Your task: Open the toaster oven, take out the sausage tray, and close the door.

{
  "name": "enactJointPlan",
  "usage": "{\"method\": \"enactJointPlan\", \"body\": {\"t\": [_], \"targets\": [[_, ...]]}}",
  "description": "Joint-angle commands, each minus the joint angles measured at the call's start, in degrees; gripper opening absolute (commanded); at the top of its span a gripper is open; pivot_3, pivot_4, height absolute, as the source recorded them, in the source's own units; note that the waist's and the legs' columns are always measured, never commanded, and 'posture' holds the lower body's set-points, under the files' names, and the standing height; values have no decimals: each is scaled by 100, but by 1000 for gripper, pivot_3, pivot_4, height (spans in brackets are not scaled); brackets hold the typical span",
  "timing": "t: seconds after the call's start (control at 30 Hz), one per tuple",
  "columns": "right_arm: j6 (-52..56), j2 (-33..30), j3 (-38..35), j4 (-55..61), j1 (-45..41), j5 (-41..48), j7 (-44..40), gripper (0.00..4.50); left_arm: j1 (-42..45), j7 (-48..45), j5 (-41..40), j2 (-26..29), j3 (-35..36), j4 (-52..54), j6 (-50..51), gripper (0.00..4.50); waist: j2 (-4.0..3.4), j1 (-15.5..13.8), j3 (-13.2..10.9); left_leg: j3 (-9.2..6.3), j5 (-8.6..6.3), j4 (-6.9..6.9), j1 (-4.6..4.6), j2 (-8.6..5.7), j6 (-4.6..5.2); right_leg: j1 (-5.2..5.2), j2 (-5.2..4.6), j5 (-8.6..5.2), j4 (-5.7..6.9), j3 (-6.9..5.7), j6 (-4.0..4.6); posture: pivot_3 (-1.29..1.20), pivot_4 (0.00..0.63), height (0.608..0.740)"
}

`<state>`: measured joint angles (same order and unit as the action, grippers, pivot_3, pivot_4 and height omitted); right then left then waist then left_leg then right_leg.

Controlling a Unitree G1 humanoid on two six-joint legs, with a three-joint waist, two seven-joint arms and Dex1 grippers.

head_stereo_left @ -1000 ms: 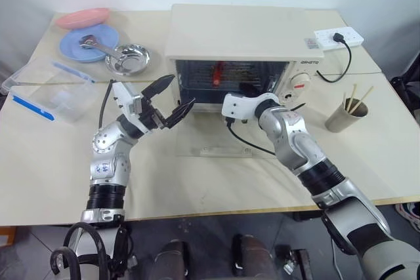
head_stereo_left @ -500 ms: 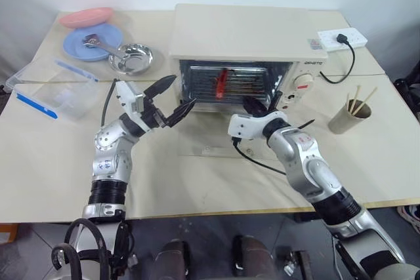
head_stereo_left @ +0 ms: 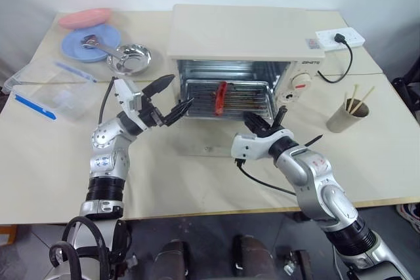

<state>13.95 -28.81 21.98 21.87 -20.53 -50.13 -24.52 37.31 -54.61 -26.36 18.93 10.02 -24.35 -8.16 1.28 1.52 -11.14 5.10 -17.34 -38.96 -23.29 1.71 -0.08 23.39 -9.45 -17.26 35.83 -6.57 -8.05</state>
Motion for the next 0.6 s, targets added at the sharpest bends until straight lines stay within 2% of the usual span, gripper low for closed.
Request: {"method": "enactJointPlan", "body": {"t": [0.03,0.37,0.5,0.6], "targets": [[-15,128,-208,513,130,-13,-47,15,108,10,10,72,50,48,-25,4500,0,0,0,0,0,0,0,0,0,0,0,0,0,0,0,0,150,740],[-326,60,-359,996,613,-101,-214,15,-110,-65,-132,290,112,362,364,4500,1,0,0,0,0,-2,1,0,0,0,0,0,1,1,0,0,150,740],[-643,-45,-464,1118,753,-58,-87,15,-447,-50,-397,486,185,959,946,4500,1,3,0,0,0,0,2,1,0,0,0,0,2,2,0,0,150,740],[-830,-58,-629,1210,928,-2,41,15,-782,219,-886,657,400,1712,1780,4500,1,-3,0,0,0,-1,2,1,0,0,0,0,1,3,0,0,150,740]]}}
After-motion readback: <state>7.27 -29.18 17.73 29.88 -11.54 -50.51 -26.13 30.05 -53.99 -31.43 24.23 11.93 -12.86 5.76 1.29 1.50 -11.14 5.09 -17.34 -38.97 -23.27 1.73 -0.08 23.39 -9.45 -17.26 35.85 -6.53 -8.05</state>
